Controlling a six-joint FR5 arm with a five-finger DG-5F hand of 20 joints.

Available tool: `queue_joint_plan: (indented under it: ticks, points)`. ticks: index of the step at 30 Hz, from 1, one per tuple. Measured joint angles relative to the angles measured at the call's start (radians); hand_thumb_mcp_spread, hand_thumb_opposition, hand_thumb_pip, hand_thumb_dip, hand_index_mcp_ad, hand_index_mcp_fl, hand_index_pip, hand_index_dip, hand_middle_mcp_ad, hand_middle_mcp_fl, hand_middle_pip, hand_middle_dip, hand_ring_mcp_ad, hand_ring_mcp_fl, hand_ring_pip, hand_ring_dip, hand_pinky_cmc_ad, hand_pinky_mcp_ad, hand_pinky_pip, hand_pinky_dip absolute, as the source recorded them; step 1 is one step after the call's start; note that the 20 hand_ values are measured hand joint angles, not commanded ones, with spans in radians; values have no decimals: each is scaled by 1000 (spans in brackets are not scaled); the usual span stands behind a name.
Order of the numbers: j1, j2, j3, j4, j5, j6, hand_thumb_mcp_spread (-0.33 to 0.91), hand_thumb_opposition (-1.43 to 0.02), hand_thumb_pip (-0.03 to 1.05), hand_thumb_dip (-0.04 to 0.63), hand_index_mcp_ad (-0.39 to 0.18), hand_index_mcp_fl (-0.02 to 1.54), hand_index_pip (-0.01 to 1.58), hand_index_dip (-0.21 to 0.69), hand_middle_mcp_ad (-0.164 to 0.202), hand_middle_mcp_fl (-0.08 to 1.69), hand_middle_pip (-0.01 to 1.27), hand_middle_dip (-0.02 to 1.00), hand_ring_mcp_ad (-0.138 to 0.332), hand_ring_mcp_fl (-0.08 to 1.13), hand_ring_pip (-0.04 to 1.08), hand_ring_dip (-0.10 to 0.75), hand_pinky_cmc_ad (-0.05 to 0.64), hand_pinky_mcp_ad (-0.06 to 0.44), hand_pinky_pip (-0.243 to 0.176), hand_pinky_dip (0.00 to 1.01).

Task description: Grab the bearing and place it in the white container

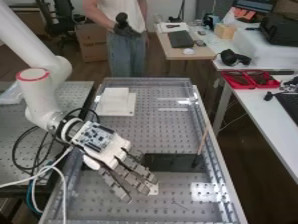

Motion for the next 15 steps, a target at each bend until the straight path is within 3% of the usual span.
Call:
queue_joint_plan:
  ticks: [8, 15]
  points:
    - [3, 38, -5, 8, -8, -16, 452, -829, 532, 298, -101, 265, 1414, 213, 66, 59, 129, 202, 113, 12, 108, 96, 358, 279, -26, 180]
    - [21, 123, -19, 7, -40, -75, 452, -829, 532, 298, -101, 265, 1414, 213, 66, 59, 133, 202, 113, 12, 108, 96, 358, 279, -26, 180]
